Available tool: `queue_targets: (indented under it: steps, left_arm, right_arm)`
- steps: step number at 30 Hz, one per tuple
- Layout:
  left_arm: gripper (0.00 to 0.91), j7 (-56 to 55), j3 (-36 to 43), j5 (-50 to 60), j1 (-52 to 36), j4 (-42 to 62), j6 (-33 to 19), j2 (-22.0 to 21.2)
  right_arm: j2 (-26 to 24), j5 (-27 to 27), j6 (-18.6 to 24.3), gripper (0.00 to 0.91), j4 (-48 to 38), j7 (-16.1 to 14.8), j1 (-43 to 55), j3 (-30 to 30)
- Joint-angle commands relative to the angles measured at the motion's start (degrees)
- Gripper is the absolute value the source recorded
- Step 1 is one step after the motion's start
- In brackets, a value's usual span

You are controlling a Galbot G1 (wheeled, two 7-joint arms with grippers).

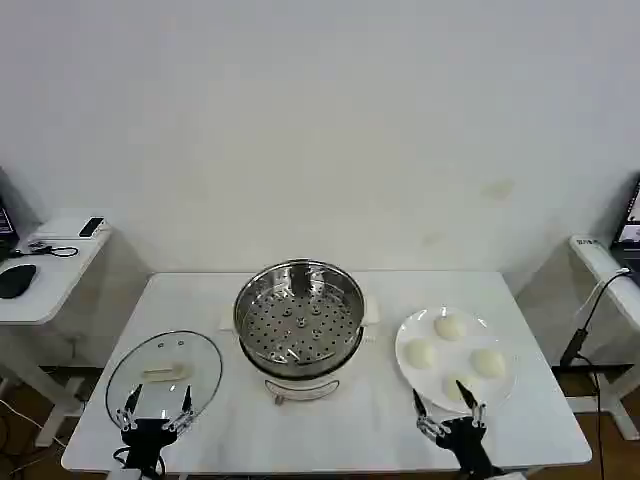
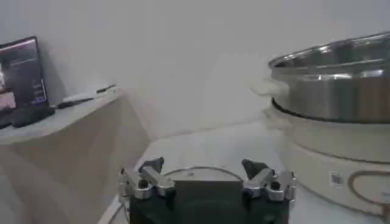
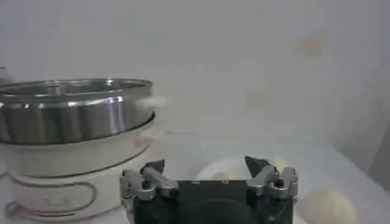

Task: Take steamed baozi put them in steamer then cover it.

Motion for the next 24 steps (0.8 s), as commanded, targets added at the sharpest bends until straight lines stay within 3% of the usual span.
queue_targets:
  steps: [1, 6, 8, 9, 11, 12, 14, 18, 21, 24]
  left_arm:
    - [0.907, -2.65, -0.36, -1.28, -1.36, -3.62, 11.51, 1.71]
    - [0.907, 4.01, -2.95, 0.88, -1.94, -5.28, 11.39, 1.84]
    - [0.907, 4.51, -3.35, 0.99, -2.02, -5.71, 11.28, 1.89]
    - [0.907, 4.54, -3.42, 1.39, -2.04, -5.81, 10.88, 1.92]
    - [0.907, 3.67, -3.27, 1.50, -2.30, -5.55, 9.80, 1.72]
    - [0.907, 2.85, -3.08, 1.69, -2.71, -5.09, 9.54, 1.52]
    - [0.907, 2.63, -2.82, 2.49, -3.10, -4.56, 9.32, 1.54]
    - [0.907, 2.79, -2.05, 4.75, -2.98, -4.76, 8.50, 1.31]
    - [0.907, 2.95, -1.94, 5.59, -3.14, -5.03, 8.39, 1.16]
    - [0.907, 3.15, -1.97, 6.40, -3.56, -5.64, 8.55, 1.29]
  right_arm:
    - [-1.87, -4.23, -3.32, 0.907, 0.81, 1.30, 2.41, 3.91]
    - [-7.92, -7.59, -11.33, 0.907, 0.86, -0.35, 6.04, 9.44]
    - [-11.22, -11.20, -13.92, 0.907, -0.03, -3.23, 7.67, 11.74]
    - [-14.07, -12.98, -17.25, 0.907, -0.86, -5.02, 9.07, 13.00]
    - [-16.17, -14.81, -20.28, 0.907, -1.86, -7.43, 10.64, 14.21]
    - [-20.23, -16.58, -23.74, 0.907, -3.15, -10.21, 12.66, 15.14]
    - [-23.47, -17.68, -26.56, 0.907, -5.55, -12.31, 14.94, 15.27]
    - [-32.00, -24.08, -27.37, 0.907, -12.42, -22.39, 20.25, 14.21]
    - [-37.56, -25.88, -25.63, 0.907, -16.45, -29.35, 24.27, 11.67]
    - [-42.78, -27.05, -23.68, 0.907, -19.93, -34.14, 27.94, 8.60]
